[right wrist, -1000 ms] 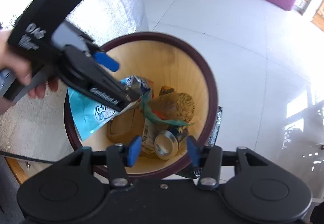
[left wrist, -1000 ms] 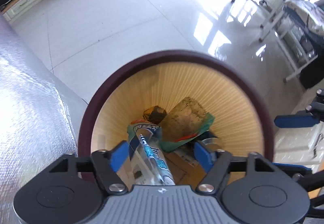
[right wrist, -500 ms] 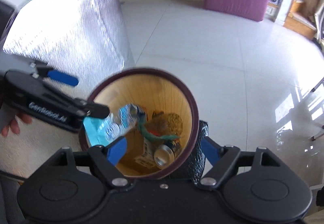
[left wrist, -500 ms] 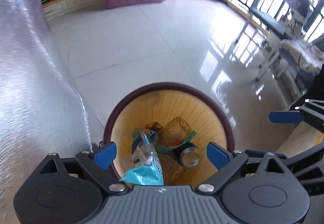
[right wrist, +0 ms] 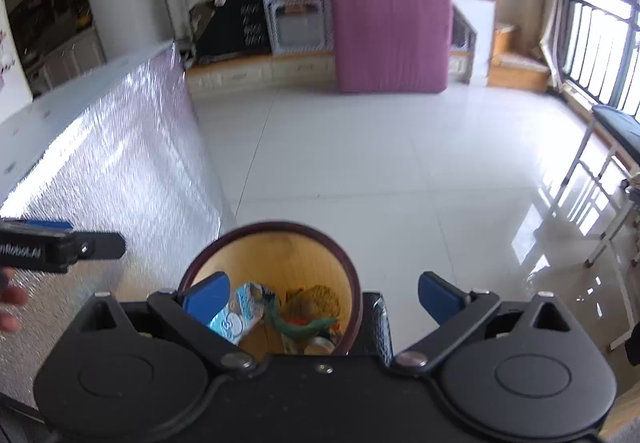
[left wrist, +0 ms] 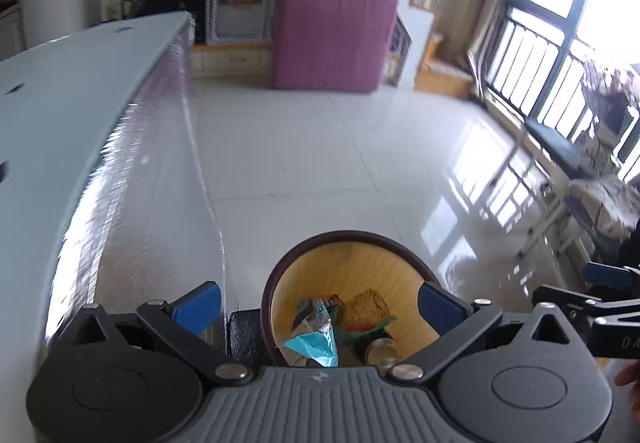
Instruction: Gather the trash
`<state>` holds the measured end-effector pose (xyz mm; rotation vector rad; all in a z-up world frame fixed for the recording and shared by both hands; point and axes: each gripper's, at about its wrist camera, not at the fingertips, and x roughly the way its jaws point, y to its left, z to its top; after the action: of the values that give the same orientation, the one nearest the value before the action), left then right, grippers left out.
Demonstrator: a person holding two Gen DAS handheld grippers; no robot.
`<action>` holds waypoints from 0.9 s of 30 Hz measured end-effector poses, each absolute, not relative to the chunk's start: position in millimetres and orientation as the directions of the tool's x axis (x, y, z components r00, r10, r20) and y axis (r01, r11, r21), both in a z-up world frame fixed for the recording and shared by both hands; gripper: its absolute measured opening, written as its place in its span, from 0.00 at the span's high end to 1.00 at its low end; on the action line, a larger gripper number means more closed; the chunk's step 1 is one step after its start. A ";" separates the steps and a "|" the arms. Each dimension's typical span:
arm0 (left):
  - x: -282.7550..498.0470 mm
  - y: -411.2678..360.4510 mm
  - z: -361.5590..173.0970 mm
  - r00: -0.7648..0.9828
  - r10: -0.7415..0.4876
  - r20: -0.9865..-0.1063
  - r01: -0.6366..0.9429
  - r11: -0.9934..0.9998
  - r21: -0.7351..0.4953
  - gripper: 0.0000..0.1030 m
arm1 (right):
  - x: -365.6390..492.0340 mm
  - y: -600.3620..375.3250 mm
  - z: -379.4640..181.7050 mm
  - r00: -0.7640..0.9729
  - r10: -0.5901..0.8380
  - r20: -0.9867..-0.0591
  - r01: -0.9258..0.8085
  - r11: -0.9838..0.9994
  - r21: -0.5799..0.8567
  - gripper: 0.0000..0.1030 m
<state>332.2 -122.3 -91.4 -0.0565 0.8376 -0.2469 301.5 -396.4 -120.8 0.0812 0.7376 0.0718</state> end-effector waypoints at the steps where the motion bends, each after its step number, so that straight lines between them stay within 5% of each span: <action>1: 326.0 -121.6 -90.7 0.651 -0.239 -0.720 0.186 0.970 -0.153 0.00 | 296.3 -396.7 -118.2 0.750 0.085 -0.656 -0.032 0.995 0.092 0.00; 27: 223.5 -124.3 -82.9 0.794 -0.181 -0.580 0.165 0.983 -0.081 0.00 | 201.6 -408.3 -99.5 0.846 0.025 -0.532 0.004 0.999 0.052 0.00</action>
<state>223.5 -124.3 -82.9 -0.0265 0.6259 -0.1864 201.6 -408.2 -99.5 0.0518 0.5614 0.0112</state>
